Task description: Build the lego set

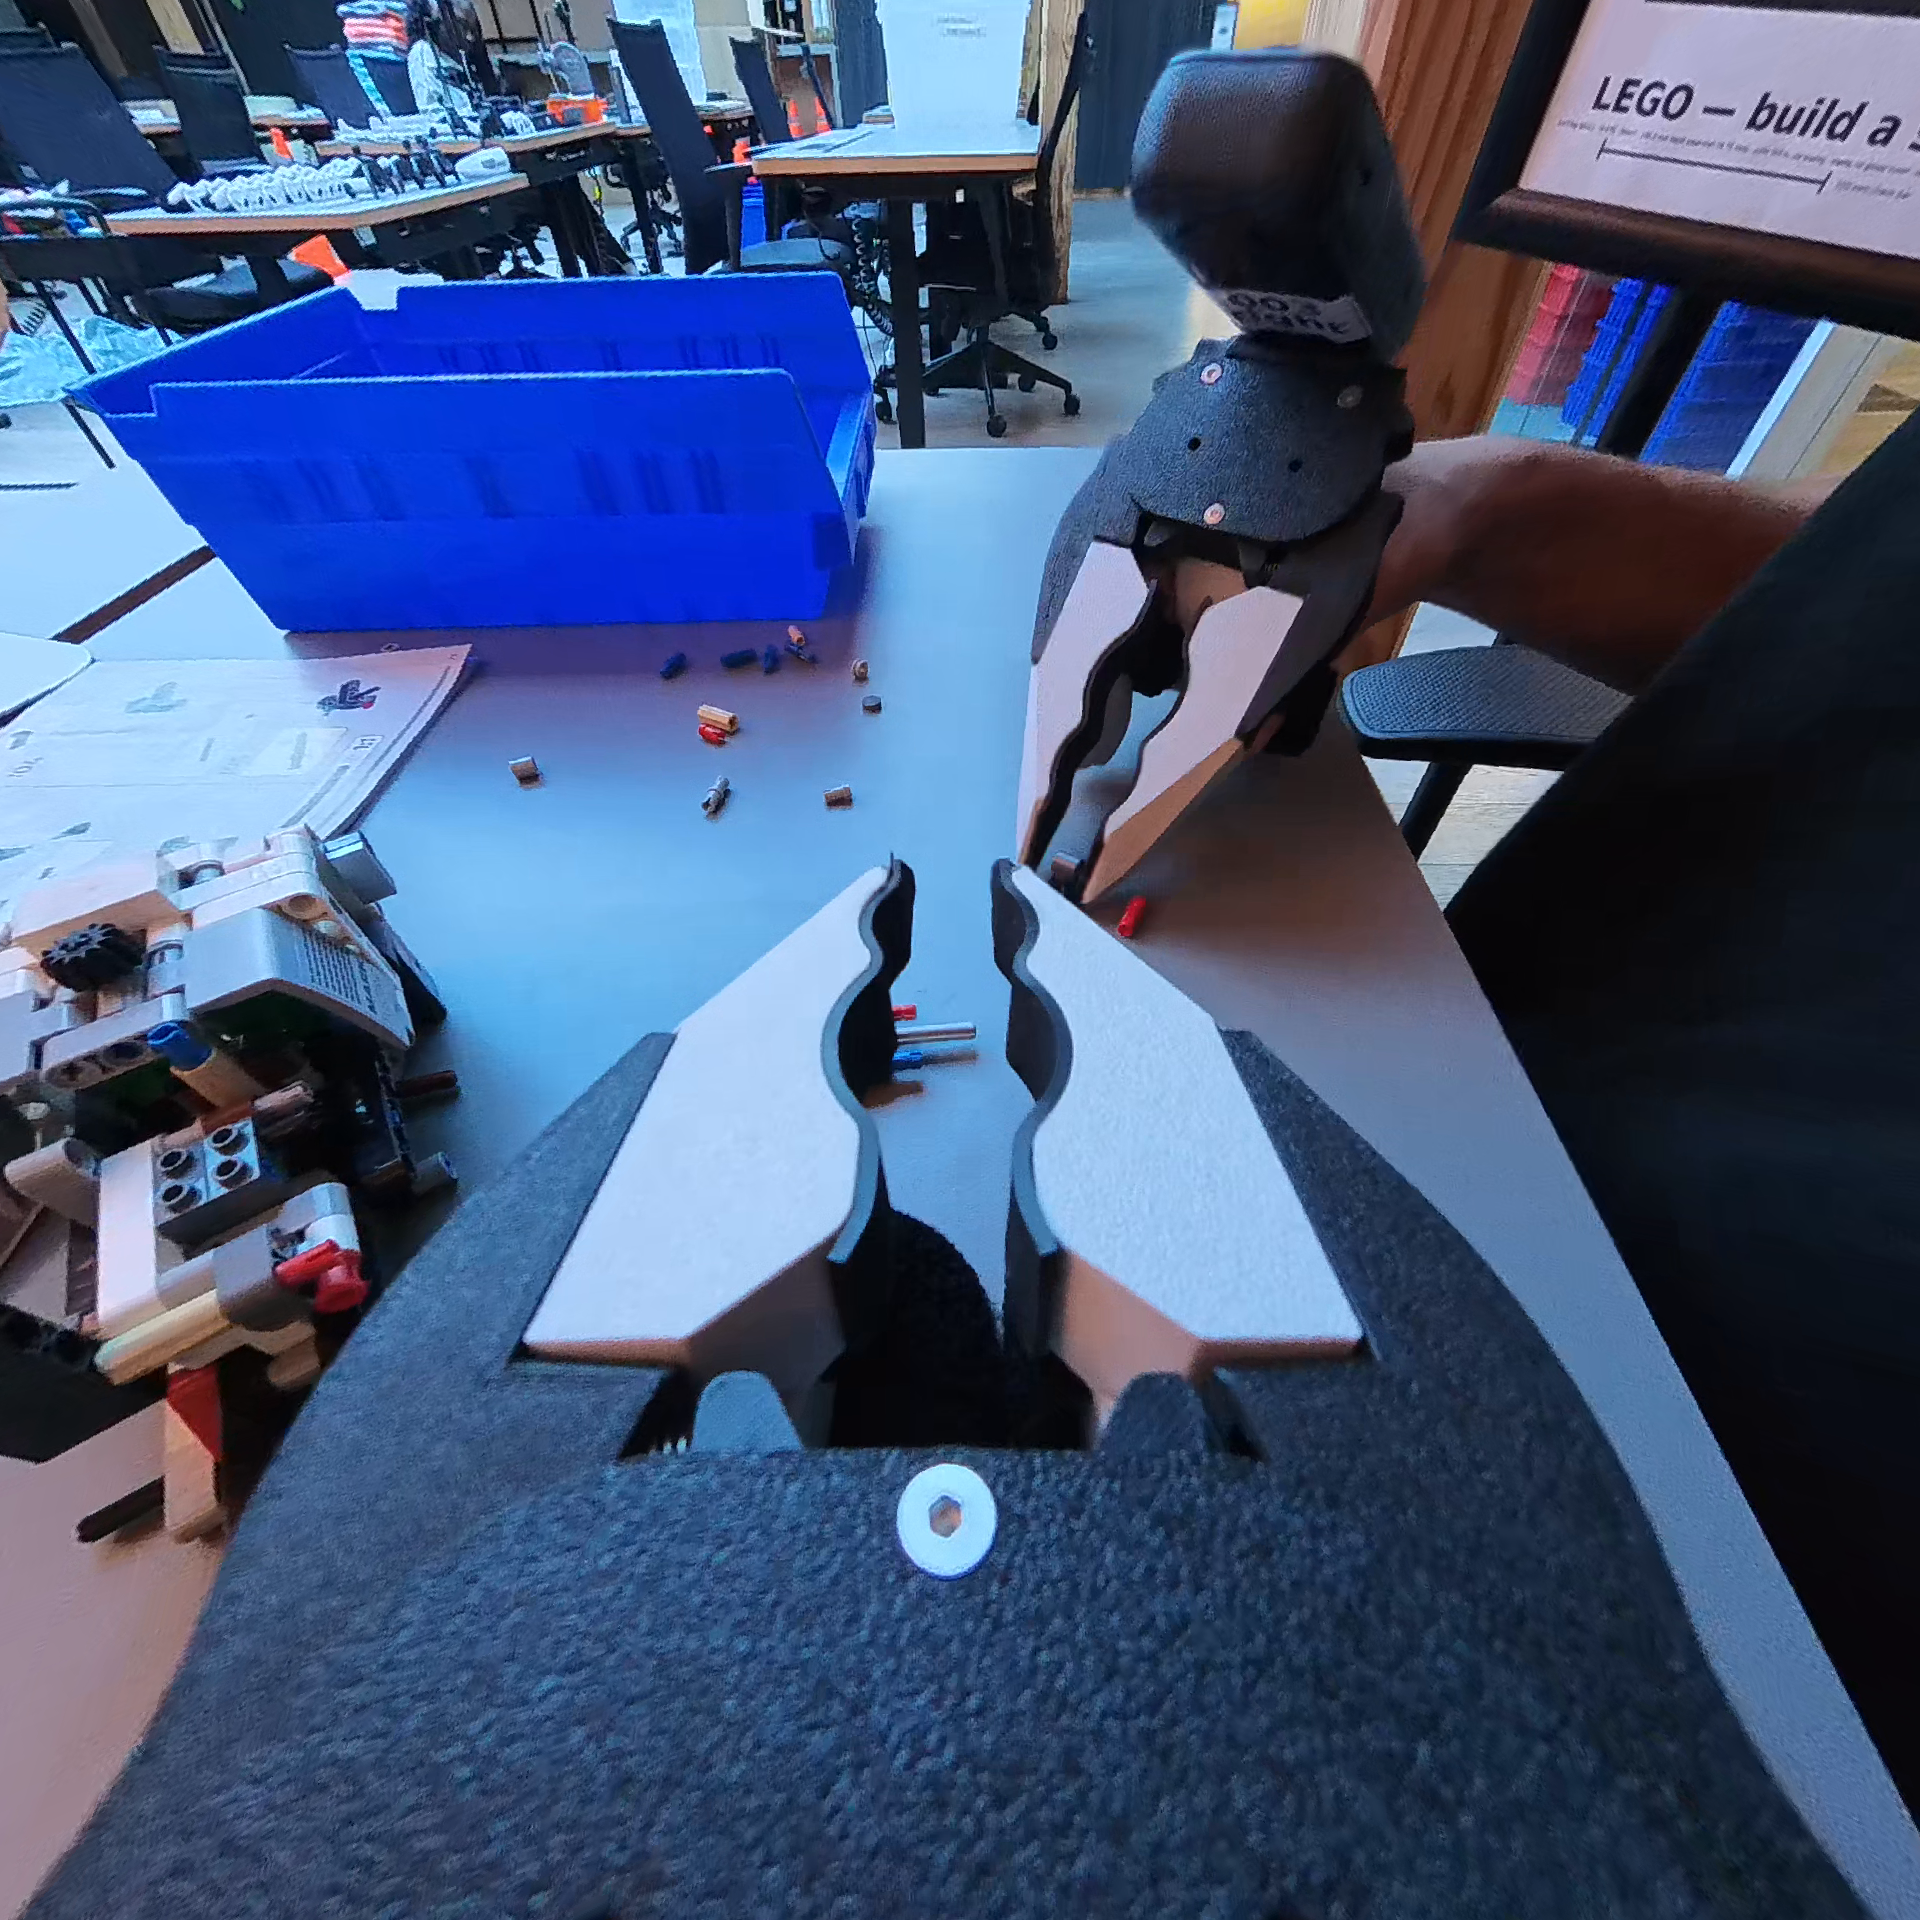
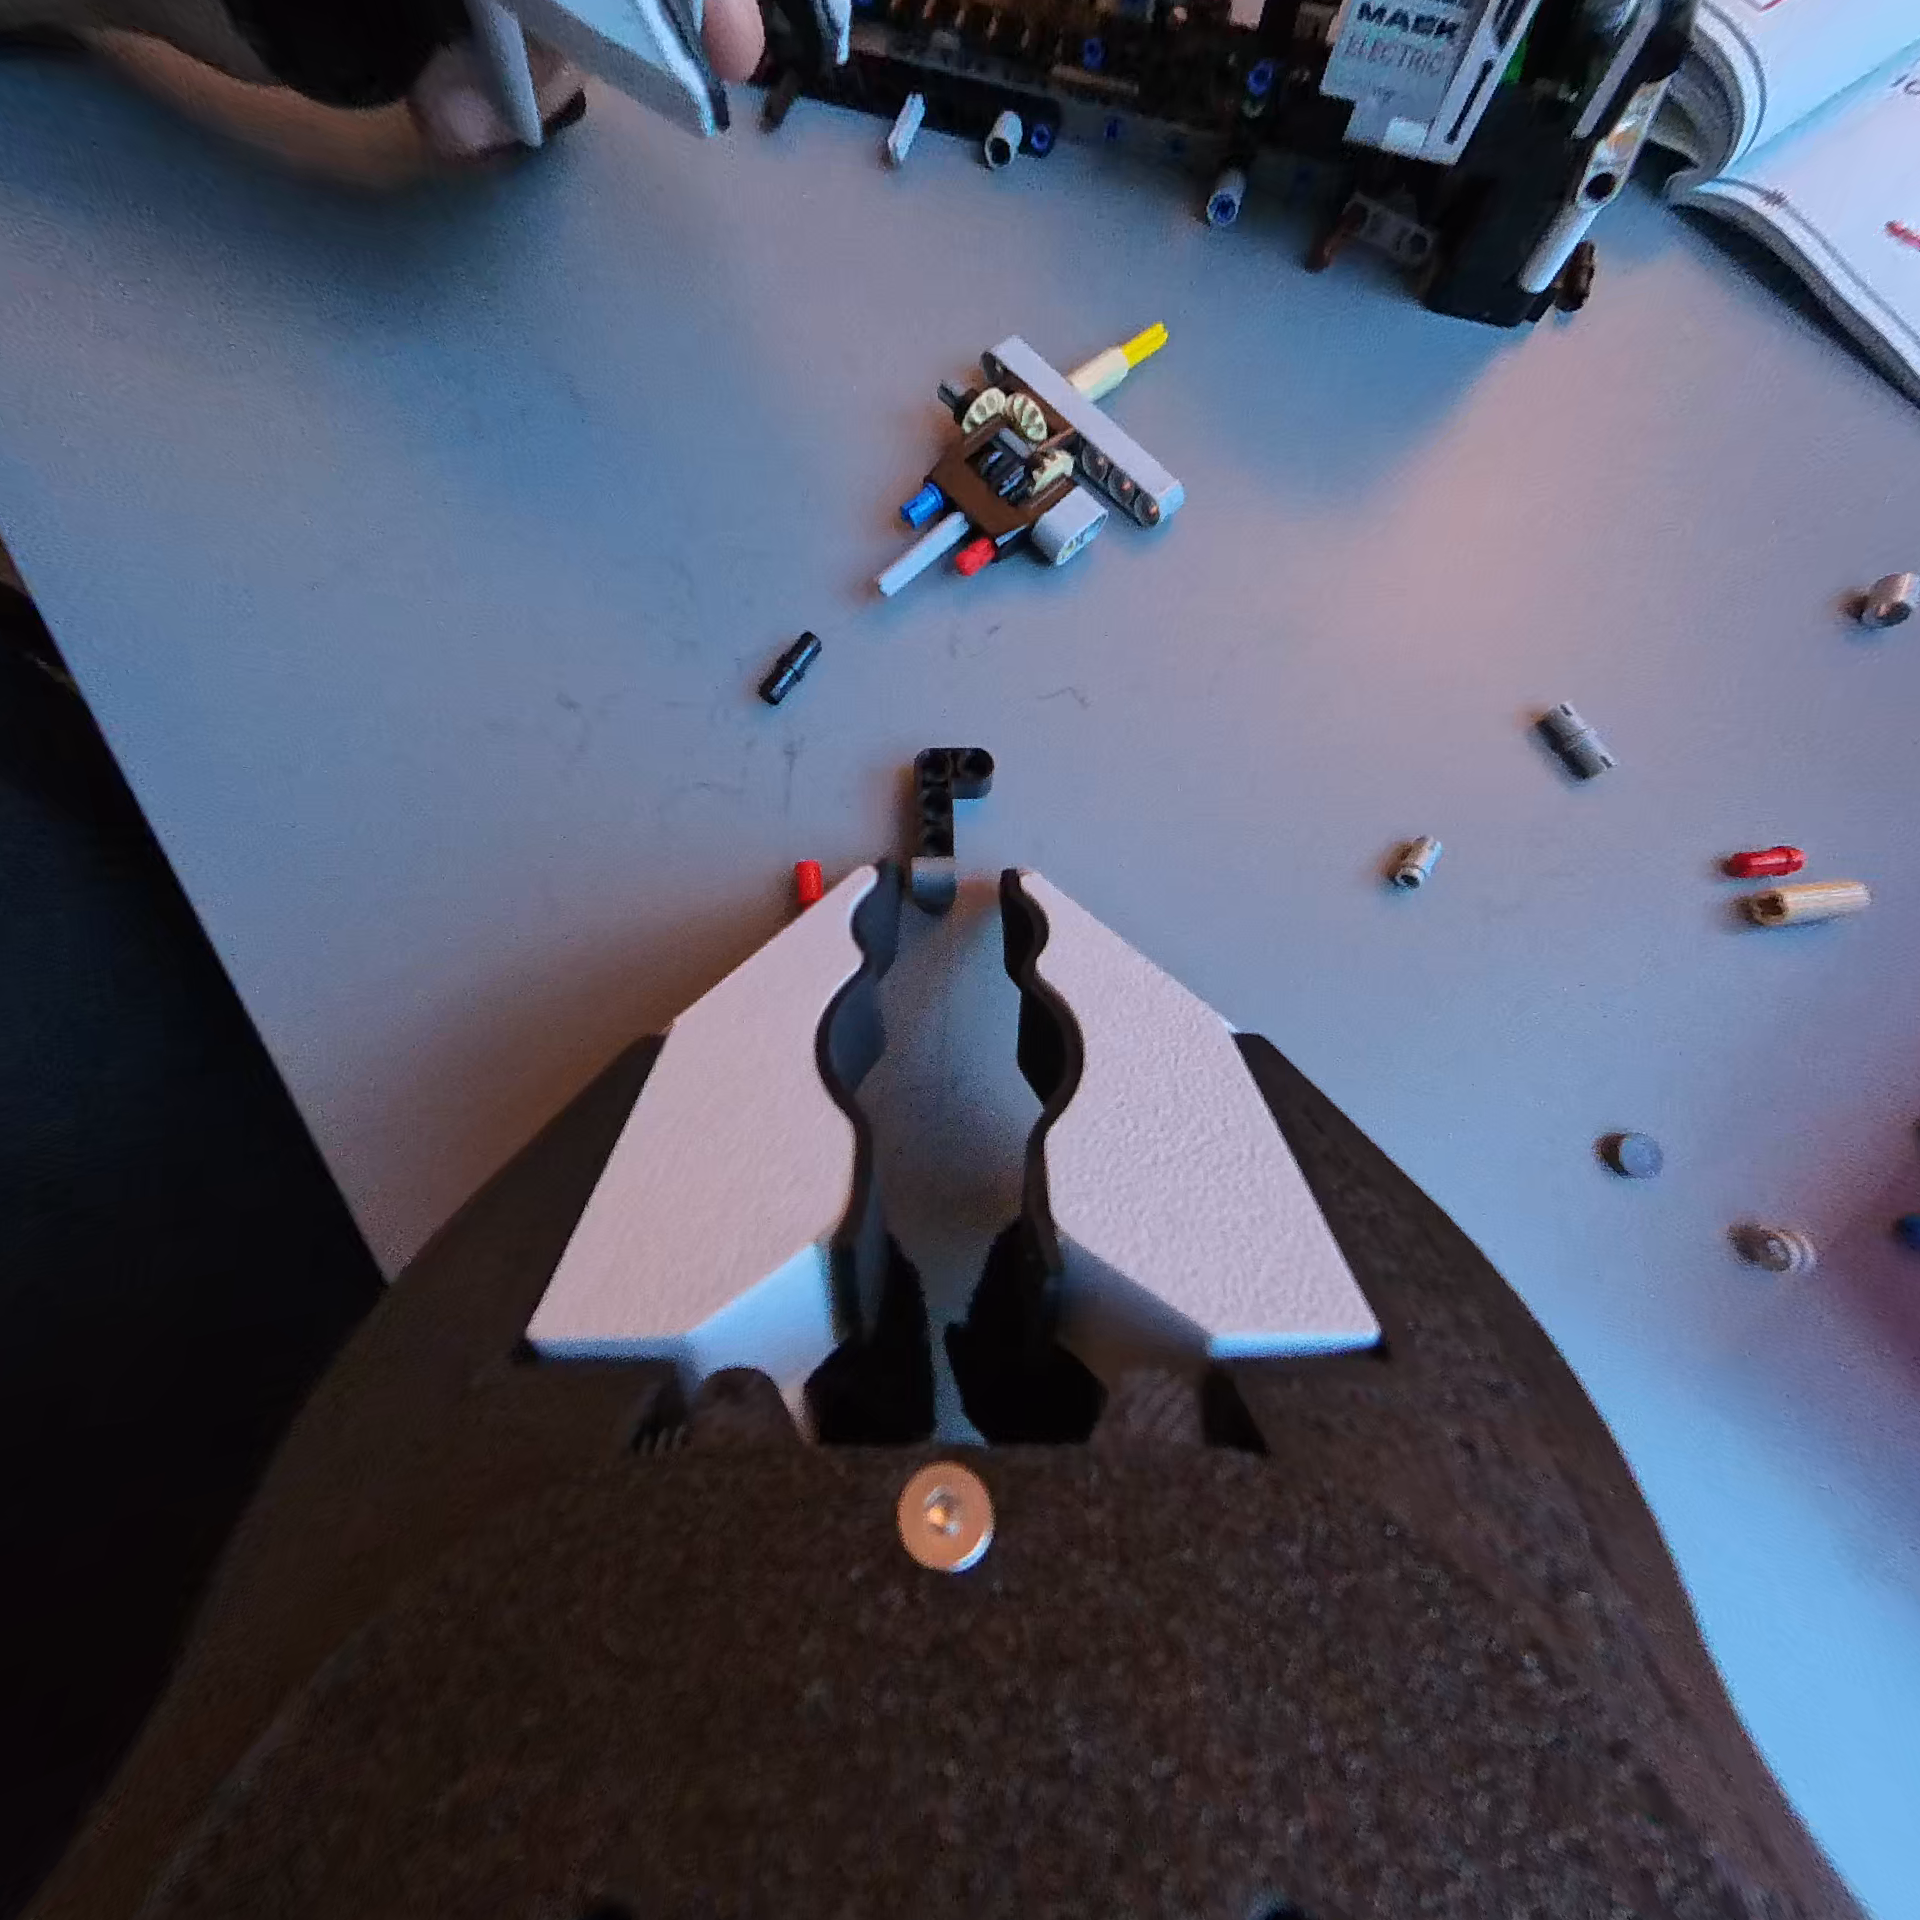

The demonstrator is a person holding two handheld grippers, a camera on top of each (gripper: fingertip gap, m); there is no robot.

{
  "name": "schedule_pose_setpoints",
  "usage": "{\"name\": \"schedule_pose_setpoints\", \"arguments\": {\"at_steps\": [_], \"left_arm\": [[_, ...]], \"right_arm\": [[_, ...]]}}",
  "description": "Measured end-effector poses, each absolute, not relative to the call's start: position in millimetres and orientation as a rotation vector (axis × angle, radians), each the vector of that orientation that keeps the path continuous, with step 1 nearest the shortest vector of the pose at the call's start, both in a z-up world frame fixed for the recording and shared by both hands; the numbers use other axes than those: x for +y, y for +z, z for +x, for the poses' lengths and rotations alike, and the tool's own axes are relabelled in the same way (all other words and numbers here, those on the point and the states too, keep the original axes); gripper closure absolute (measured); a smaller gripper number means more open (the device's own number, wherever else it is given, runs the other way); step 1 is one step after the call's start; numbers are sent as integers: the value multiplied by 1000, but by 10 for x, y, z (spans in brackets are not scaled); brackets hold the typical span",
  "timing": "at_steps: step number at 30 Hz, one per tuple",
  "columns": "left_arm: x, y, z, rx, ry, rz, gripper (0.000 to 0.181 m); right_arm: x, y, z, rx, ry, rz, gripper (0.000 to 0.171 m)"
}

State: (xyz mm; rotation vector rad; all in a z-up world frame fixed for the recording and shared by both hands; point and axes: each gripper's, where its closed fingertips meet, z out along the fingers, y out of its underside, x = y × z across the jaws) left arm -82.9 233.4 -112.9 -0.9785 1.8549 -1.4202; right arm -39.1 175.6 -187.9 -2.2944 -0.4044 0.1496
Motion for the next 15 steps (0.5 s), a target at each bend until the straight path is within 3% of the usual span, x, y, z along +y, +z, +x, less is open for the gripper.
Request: {"name": "schedule_pose_setpoints", "arguments": {"at_steps": [2,6,10,15], "left_arm": [[2330,-1146,-826,1863,-1417,-985,168],[2326,-1156,-818,1868,-1416,-996,166],[2279,-1129,-818,1860,-1473,-1022,163],[2162,-787,-886,1706,-1789,-1024,162]], "right_arm": [[1798,-1872,-357,-383,131,-2274,164],[1897,-1633,-360,-194,353,-2143,164],[2059,-1046,-534,-26,680,-1775,164],[2197,-653,-773,112,935,-1432,165]]}}
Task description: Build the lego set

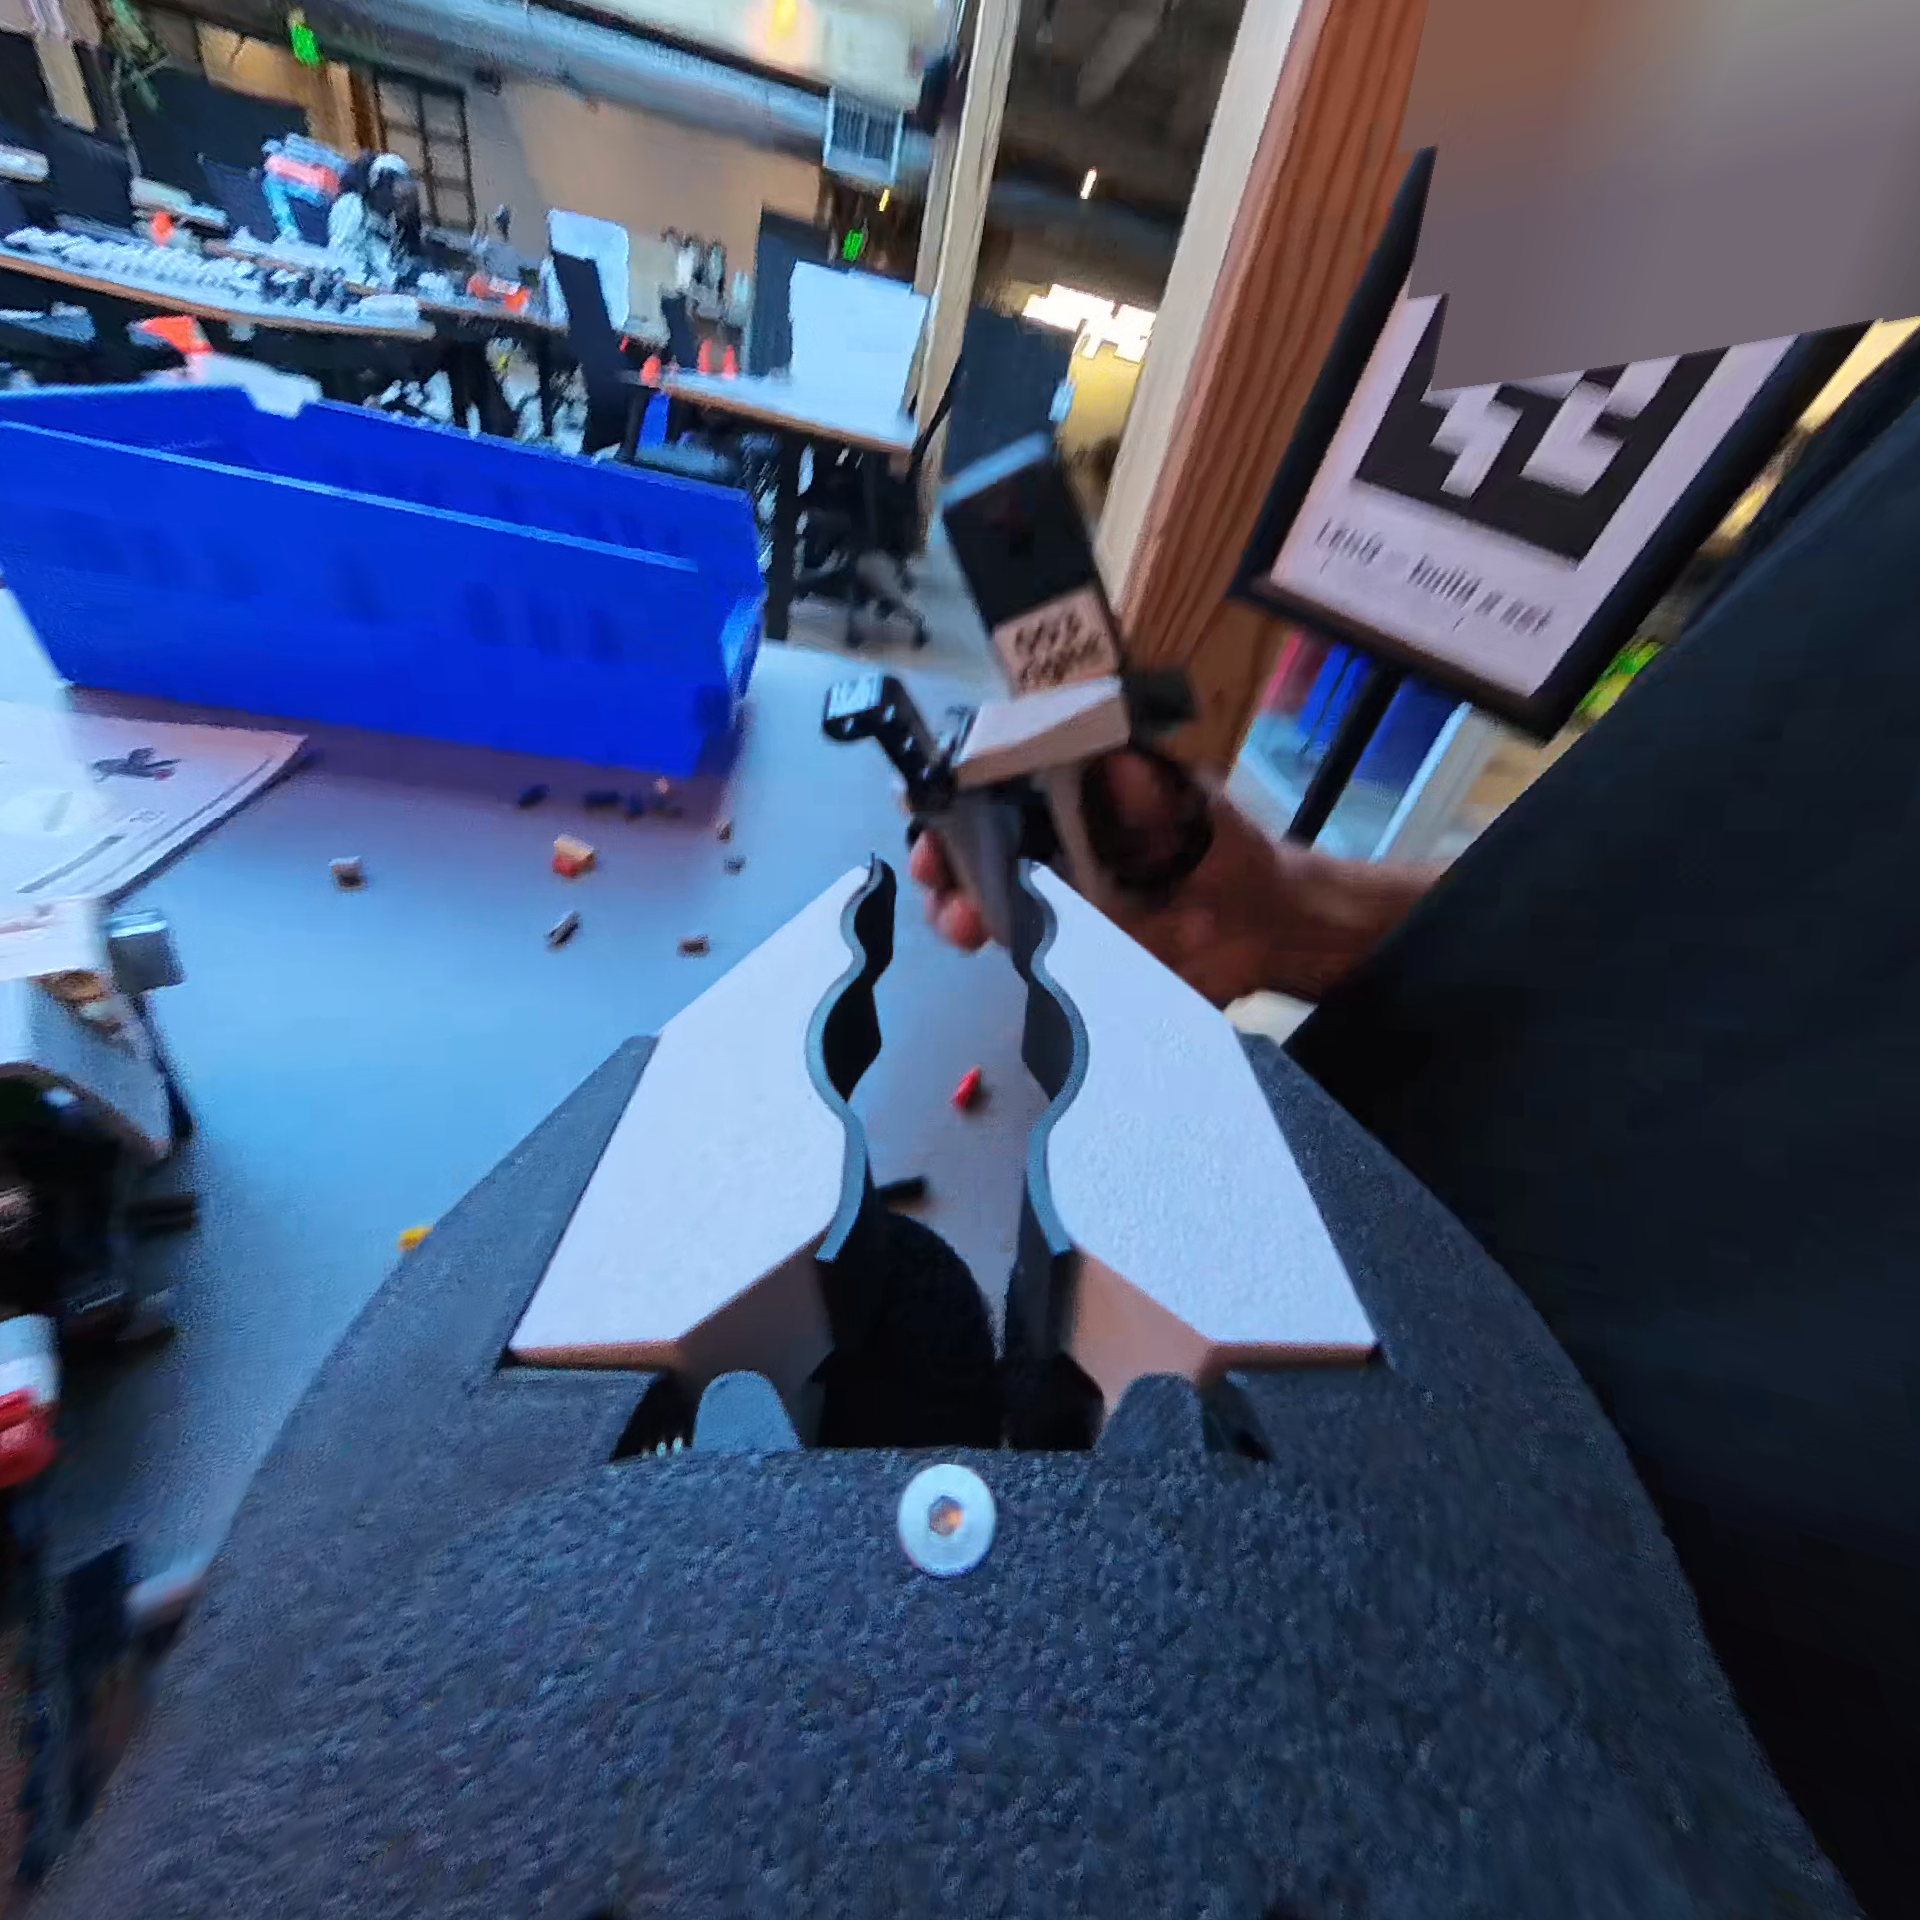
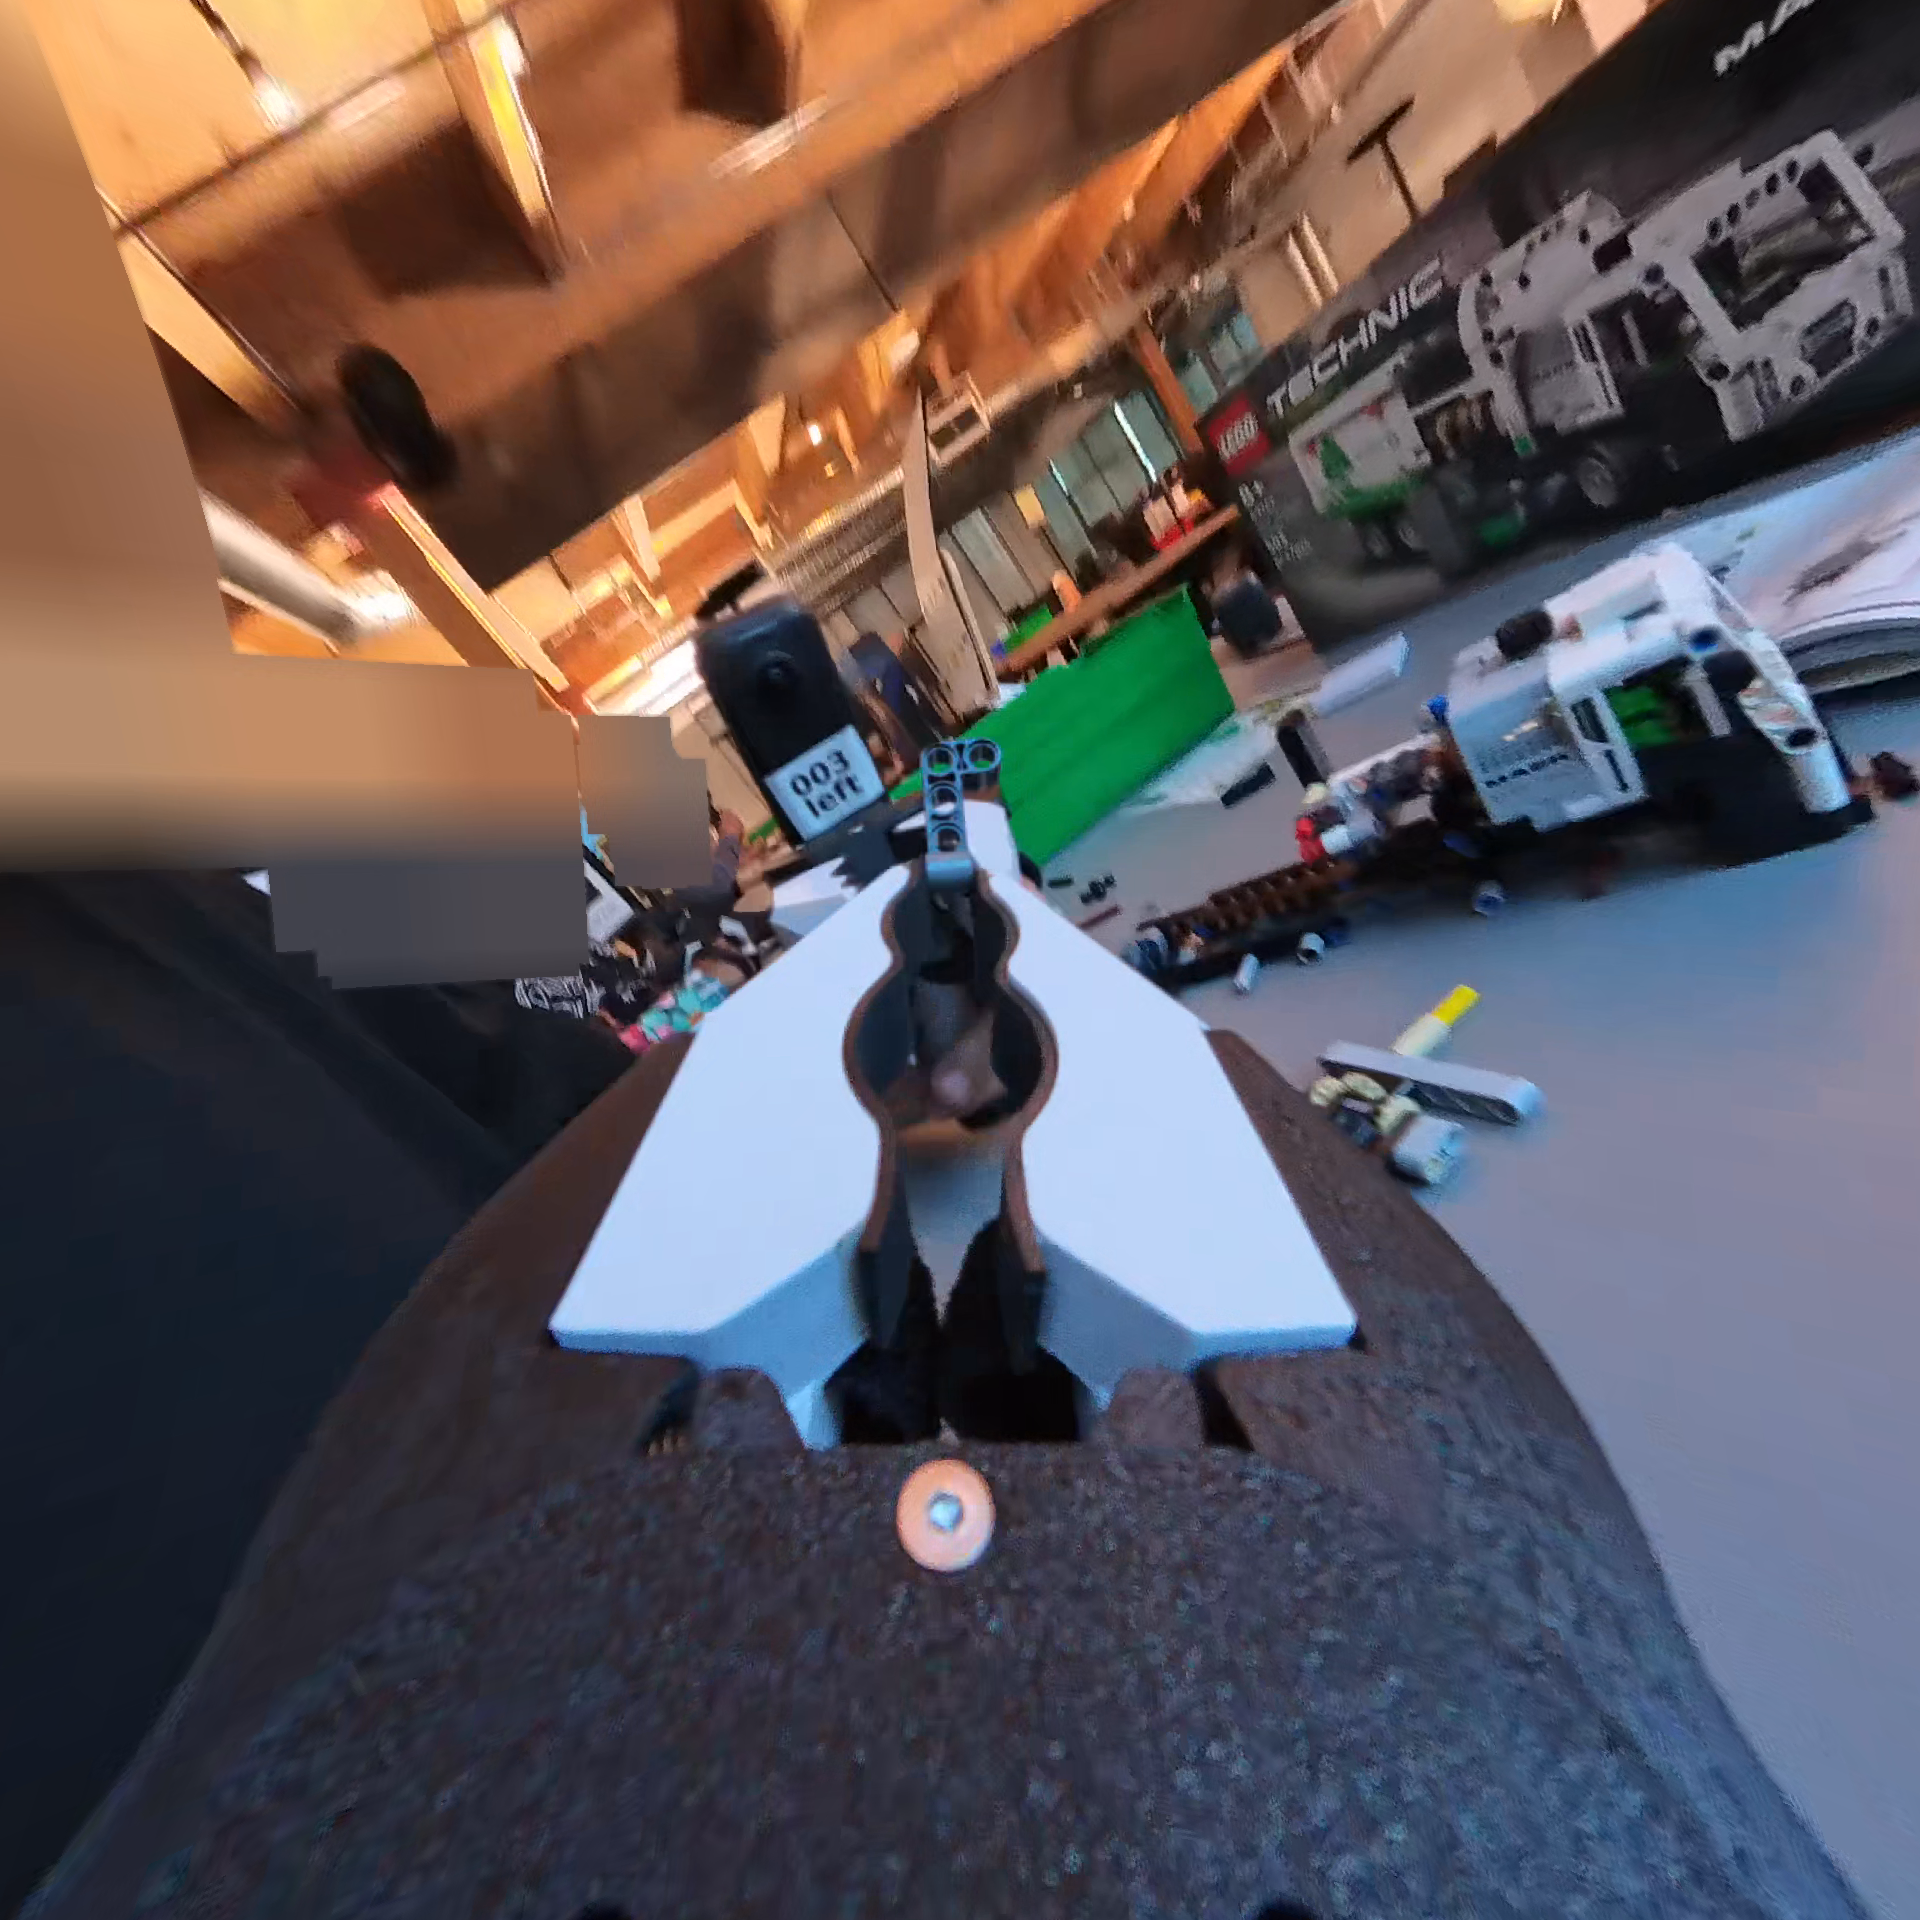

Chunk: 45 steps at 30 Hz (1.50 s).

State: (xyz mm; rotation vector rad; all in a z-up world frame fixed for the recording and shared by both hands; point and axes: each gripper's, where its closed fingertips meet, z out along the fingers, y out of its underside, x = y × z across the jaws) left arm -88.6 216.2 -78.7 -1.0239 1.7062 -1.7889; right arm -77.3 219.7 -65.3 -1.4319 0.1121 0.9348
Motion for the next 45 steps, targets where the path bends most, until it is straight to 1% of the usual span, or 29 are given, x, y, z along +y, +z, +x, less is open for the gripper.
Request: {"name": "schedule_pose_setpoints", "arguments": {"at_steps": [4,6,9,12,13,15,18,20,21,25,26,30,34,36,45], "left_arm": [[2200,-571,-927,1569,-1996,-1065,163],[2247,-542,-940,1540,-2037,-1081,176],[2272,-558,-958,1554,-2084,-1118,177],[2311,-618,-947,1577,-2115,-1187,177],[2325,-641,-945,1583,-2128,-1213,177],[2302,-715,-949,1645,-2104,-1229,177],[2186,-783,-974,1746,-2039,-1178,177],[2116,-824,-987,1799,-1986,-1145,177],[2090,-831,-996,1816,-1969,-1127,177],[2068,-851,-994,1837,-1912,-1106,177],[2068,-853,-991,1835,-1906,-1106,177],[2130,-866,-945,1794,-1882,-1131,176],[2123,-951,-943,1845,-1831,-1119,170],[2107,-967,-939,1854,-1802,-1103,174],[2111,-942,-951,1850,-1793,-1073,176]], "right_arm": [[2309,-660,-955,88,888,-1409,165],[2335,-659,-1034,57,866,-1412,165],[2352,-698,-1072,56,876,-1436,163],[2325,-719,-1064,7,903,-1492,143],[2317,-707,-1020,-6,891,-1508,141],[2305,-672,-946,-43,892,-1539,142],[2301,-739,-994,-124,1011,-1631,140],[2254,-692,-1066,-148,1163,-1604,140],[2253,-704,-1083,-150,1202,-1608,143],[2288,-745,-1062,-143,1170,-1617,155],[2295,-750,-1057,-146,1146,-1619,156],[2361,-765,-998,-74,1091,-1636,157],[2394,-802,-973,-36,1046,-1690,157],[2386,-796,-986,-38,1059,-1713,157],[2396,-746,-1051,-78,1054,-1737,157]]}}
